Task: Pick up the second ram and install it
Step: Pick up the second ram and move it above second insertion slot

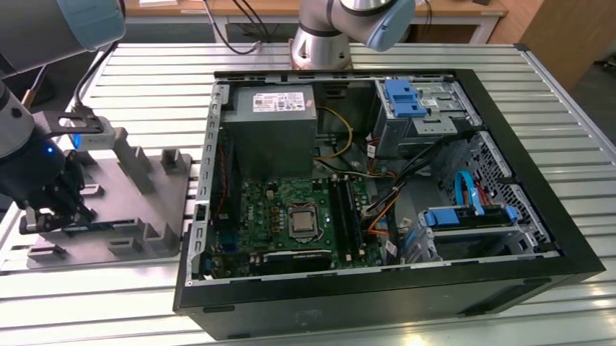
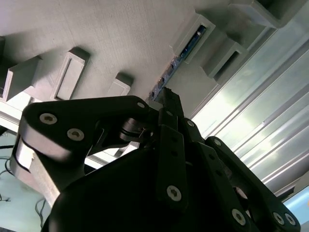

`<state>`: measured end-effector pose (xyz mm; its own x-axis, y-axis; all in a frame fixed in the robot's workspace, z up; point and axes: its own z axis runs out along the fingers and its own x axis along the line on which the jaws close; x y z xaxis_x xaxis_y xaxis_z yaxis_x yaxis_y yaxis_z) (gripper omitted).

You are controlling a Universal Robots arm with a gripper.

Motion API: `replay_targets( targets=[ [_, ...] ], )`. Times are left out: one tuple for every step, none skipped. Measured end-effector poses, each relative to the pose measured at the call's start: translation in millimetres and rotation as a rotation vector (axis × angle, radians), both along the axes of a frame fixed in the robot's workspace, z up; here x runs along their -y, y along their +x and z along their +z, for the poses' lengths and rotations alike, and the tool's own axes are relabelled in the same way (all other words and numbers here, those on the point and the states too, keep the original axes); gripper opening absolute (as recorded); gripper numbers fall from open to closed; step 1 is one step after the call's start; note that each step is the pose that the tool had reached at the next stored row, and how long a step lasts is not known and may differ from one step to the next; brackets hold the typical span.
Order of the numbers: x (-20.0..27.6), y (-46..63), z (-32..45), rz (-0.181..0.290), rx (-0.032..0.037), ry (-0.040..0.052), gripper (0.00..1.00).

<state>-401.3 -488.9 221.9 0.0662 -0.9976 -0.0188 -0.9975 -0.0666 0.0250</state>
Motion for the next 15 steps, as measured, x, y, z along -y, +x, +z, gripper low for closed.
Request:
replay_targets(
  targets=[
    [0.0, 0.0, 0.0, 0.004, 0.0000, 0.0000, 0.10],
    [0.0, 0.0, 0.0, 0.010, 0.0000, 0.0000, 0.10],
    [0.0, 0.0, 0.0, 0.013, 0.0000, 0.0000, 0.10],
    [0.0, 0.0, 0.0, 0.013, 0.0000, 0.0000, 0.10],
    [0.0, 0.0, 0.0, 0.013, 0.0001, 0.0000, 0.10],
    [0.0, 0.0, 0.0, 0.013, 0.0000, 0.0000, 0.10],
    [0.0, 0.0, 0.0, 0.013, 0.0000, 0.0000, 0.10],
    [0.0, 0.0, 0.0, 0.013, 0.0000, 0.0000, 0.10],
    [0.0, 0.0, 0.0, 0.013, 0.0000, 0.0000, 0.10],
    [0.0, 0.0, 0.0, 0.013, 0.0000, 0.0000, 0.10],
    [0.0, 0.0, 0.0, 0.013, 0.0000, 0.0000, 0.11],
    [0.0, 0.0, 0.0, 0.013, 0.0000, 0.0000, 0.11],
    [0.0, 0.0, 0.0, 0.013, 0.0000, 0.0000, 0.16],
    [0.0, 0.0, 0.0, 0.013, 0.0000, 0.0000, 0.23],
    [0.0, 0.0, 0.0, 0.013, 0.0000, 0.0000, 0.23]
  ],
)
